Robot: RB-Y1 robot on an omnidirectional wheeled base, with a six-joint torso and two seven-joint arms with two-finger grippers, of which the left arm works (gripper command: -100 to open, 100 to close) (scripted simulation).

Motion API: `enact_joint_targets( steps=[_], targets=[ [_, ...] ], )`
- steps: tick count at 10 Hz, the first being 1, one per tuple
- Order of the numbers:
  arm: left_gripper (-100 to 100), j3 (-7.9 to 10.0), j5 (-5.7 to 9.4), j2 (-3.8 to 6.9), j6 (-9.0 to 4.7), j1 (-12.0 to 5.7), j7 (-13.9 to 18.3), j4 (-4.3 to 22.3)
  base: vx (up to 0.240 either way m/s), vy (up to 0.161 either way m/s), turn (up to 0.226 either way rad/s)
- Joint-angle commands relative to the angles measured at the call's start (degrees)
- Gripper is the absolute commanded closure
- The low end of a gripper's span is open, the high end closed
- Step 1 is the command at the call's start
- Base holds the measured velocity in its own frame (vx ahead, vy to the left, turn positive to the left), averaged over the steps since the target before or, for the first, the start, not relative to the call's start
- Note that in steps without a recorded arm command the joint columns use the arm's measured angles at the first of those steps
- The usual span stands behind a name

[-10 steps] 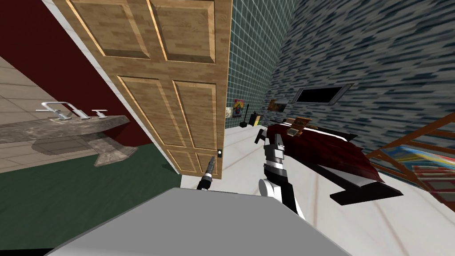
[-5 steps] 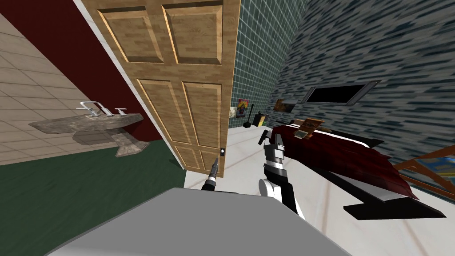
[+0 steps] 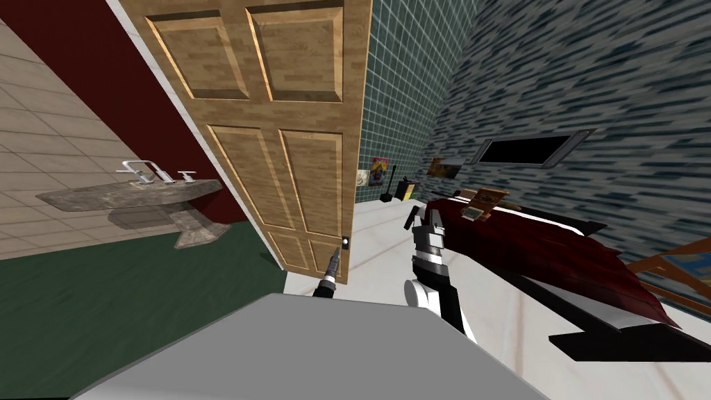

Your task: Push the door open

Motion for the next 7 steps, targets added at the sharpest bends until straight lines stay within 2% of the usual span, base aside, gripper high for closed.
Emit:
enact_joint_targets(
  steps=[1, 3, 4, 5, 7],
  targets=[
    [-100, 0.63, -0.22, -0.05, 0.67, -0.41, 0.04, -0.16, 0.253, -0.04, -0.003],
    [-100, 1.5, -0.5, -1.79, 1.29, -1.26, 0.3, 0.18, 0.234, -0.052, -0.011],
    [-100, 1.3, -0.38, -1.23, 0.98, -1.45, 0.44, 0.66, 0.1, -0.024, 0.017],
    [100, 1.3, -0.38, -1.23, 0.98, -1.45, 0.44, 0.66, -0.019, 0.003, -0.008],
    [100, 1.3, -0.38, -1.23, 0.98, -1.45, 0.44, 0.66, -0.032, 0.009, -0.01]
  ],
)
